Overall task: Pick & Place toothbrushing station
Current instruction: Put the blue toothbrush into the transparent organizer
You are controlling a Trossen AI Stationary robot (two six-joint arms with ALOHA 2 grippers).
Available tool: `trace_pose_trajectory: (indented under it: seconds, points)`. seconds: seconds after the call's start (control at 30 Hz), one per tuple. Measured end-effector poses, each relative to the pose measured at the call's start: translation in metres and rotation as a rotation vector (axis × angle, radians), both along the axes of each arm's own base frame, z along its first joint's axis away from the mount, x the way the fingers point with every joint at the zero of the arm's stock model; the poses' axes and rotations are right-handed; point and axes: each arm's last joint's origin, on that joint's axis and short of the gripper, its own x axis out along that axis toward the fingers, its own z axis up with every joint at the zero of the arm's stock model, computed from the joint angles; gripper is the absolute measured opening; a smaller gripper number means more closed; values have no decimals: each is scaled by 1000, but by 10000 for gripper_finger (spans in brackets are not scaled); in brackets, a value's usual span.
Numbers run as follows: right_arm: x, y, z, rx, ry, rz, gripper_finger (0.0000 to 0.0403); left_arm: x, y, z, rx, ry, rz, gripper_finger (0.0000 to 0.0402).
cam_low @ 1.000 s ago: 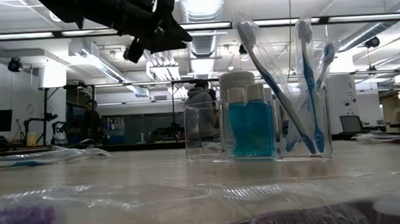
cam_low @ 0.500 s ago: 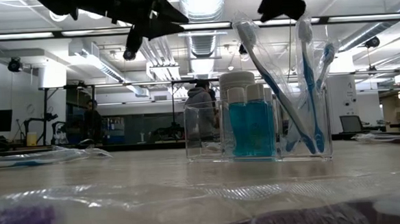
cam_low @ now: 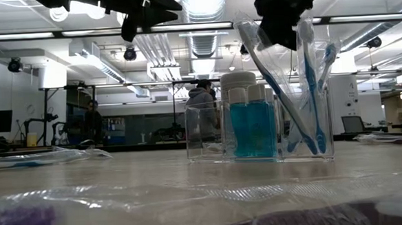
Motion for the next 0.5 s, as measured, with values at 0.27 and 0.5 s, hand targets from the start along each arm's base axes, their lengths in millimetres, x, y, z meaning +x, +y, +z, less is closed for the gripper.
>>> trace_pose_trajectory:
  seconds: [0.27, 0.5]
  points:
    - [32, -10, -26, 28, 29, 69, 105, -1, 0, 1, 0, 1, 0, 129]
    - [67, -25, -50, 28, 116, 81, 105, -1, 0, -1, -1, 20, 0, 129]
